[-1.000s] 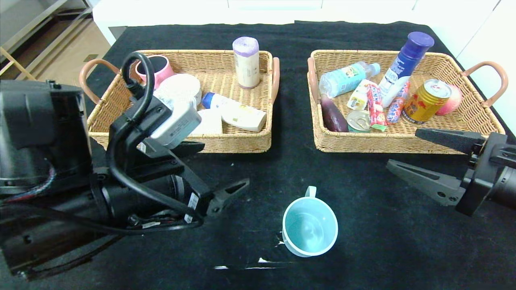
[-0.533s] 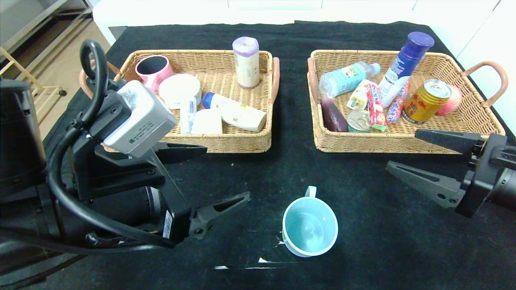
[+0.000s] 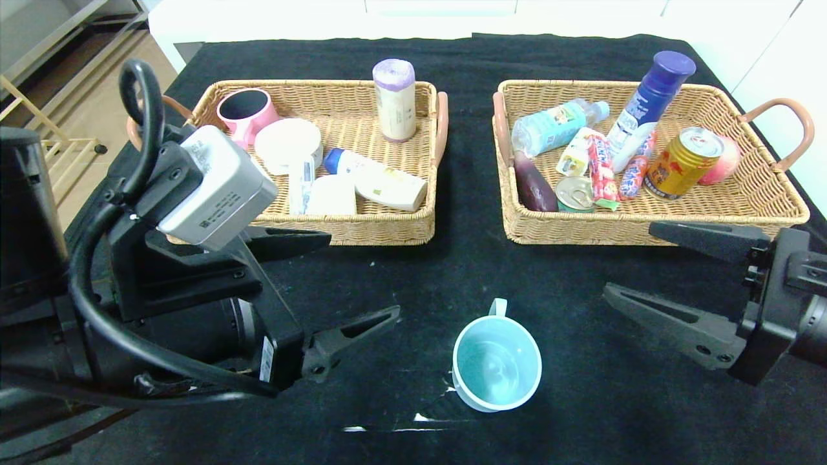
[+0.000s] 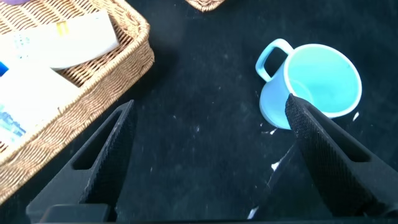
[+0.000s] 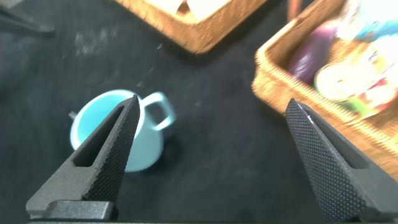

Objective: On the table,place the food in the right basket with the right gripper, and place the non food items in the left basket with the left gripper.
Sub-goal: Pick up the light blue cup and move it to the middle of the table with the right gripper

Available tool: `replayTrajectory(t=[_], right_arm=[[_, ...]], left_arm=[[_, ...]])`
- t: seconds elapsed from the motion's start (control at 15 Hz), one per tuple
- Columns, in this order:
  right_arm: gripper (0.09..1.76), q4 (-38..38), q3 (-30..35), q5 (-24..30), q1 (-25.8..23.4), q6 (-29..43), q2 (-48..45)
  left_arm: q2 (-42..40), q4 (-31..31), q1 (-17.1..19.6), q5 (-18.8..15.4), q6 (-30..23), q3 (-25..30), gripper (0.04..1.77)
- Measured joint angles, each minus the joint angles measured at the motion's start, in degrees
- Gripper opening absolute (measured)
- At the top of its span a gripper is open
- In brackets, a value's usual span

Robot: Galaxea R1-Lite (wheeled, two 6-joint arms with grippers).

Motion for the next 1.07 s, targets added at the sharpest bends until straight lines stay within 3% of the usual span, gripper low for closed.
replayTrajectory(t=[0.2,0.47,0.8,1.07], right_arm=[[1.71,16.10,-5.95,-6.25,6.53,0.05,-0.74],[1.71,33.21,-14.42,-15.88,14.99,1.29,-0.96],[1.71,43.81,-25.16,-29.98,23.89,10.15,5.13],[1.71,51.22,-31.71,-34.83,26.37,17.37,11.61]], left_arm=[[-3.19,0.05,0.87,-0.16,-0.65,1.68,1.72],[-8.27,0.07,3.45,-0.35,-5.27,5.92,1.72],[-11.30,0.68,6.78,0.74,-5.94,8.46,1.72],[-11.79,0.40,9.00,0.78,-5.90,8.41,1.72]])
